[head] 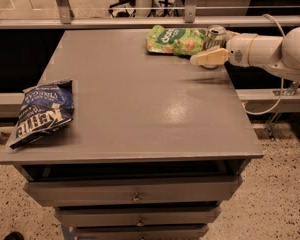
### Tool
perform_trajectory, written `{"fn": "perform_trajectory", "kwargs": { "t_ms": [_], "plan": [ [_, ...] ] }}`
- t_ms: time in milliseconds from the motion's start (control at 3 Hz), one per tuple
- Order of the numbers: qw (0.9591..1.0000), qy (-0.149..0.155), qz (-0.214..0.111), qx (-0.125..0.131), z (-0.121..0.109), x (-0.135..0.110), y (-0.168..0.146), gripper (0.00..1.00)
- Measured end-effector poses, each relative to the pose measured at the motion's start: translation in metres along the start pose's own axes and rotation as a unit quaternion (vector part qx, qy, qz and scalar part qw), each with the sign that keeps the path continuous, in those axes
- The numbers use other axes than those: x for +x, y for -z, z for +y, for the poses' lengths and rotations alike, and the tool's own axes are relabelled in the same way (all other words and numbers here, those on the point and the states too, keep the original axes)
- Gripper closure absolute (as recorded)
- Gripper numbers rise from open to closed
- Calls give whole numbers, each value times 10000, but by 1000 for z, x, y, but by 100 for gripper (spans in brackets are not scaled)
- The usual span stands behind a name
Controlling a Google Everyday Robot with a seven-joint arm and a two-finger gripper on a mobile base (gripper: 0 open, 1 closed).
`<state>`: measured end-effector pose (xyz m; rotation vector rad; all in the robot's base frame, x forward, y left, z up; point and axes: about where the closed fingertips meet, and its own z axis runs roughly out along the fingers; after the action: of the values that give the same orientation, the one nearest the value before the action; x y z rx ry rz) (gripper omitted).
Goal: Move 7up can near green rice chip bag
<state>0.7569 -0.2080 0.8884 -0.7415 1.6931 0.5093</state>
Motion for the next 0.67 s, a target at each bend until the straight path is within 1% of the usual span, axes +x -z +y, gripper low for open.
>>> {"fn": "perform_trajectory", "kwargs": {
  "t_ms": [333,667],
  "plan": [
    [9999,25,-116,64,2,-4,19,0],
    [9992,316,-202,155,3,-25,78,0]
  ]
}}
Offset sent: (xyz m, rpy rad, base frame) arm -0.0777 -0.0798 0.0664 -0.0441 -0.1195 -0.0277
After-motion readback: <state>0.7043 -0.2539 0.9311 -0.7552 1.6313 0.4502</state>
